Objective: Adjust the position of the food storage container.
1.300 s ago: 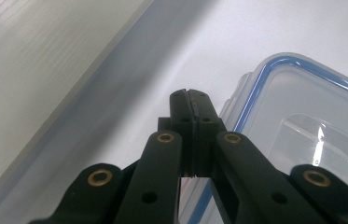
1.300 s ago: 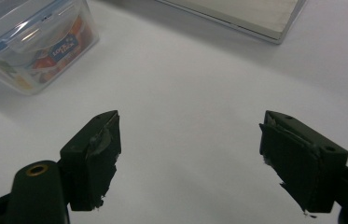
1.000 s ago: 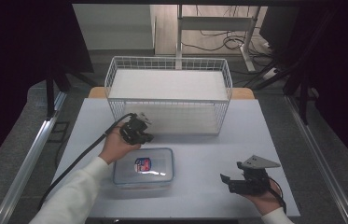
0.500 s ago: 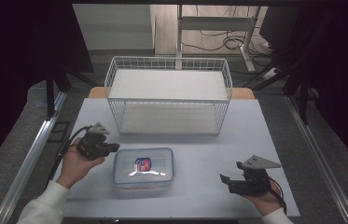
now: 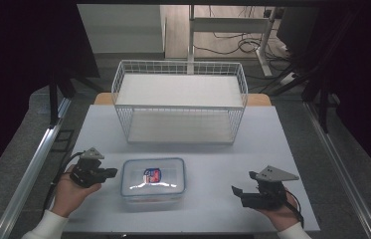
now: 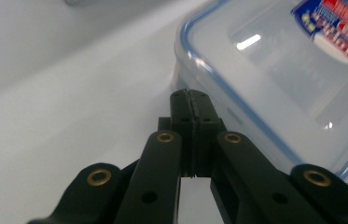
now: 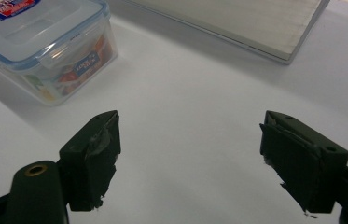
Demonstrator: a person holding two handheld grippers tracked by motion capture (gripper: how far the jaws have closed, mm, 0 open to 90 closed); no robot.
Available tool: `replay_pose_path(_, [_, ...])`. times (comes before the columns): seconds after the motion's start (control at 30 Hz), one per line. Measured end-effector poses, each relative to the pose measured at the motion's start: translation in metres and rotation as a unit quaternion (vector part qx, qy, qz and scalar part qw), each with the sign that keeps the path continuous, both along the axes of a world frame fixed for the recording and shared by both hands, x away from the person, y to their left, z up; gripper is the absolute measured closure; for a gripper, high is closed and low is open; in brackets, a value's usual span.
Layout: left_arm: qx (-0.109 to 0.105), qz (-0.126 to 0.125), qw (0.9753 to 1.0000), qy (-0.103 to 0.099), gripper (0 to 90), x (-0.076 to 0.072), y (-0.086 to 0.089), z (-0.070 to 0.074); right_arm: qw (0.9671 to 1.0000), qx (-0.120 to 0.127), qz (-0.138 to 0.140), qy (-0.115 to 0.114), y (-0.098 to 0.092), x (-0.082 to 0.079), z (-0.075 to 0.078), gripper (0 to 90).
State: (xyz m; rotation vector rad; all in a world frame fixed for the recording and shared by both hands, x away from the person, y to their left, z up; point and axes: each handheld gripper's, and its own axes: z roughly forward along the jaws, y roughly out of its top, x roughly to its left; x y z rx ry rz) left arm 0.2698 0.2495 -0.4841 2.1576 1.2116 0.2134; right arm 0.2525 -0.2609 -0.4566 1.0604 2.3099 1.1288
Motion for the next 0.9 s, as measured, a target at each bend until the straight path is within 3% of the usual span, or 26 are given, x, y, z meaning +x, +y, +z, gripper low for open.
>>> replay_pose_path(0.3, [0.017, -0.007, 0.9996, 0.021, 90.0, 0.000, -0.003, -0.011, 1.0000, -0.003, -0.004, 0.005, -0.002, 0.000, -0.001, 20.0])
replay_pose_path(0.57, [0.011, -0.014, 0.9992, 0.035, 90.0, 0.003, -0.010, -0.016, 0.9999, -0.005, -0.005, 0.008, -0.002, 0.002, -0.003, 20.0])
replay_pose_path(0.63, [0.022, -0.012, 0.9991, 0.033, 90.0, 0.004, -0.014, -0.017, 0.9999, -0.005, -0.005, 0.007, -0.002, 0.001, -0.002, 20.1])
replay_pose_path(0.9, [0.019, -0.005, 0.9992, 0.036, 90.0, 0.009, -0.016, -0.017, 0.9999, -0.007, -0.006, 0.007, -0.002, 0.001, -0.002, 20.0])
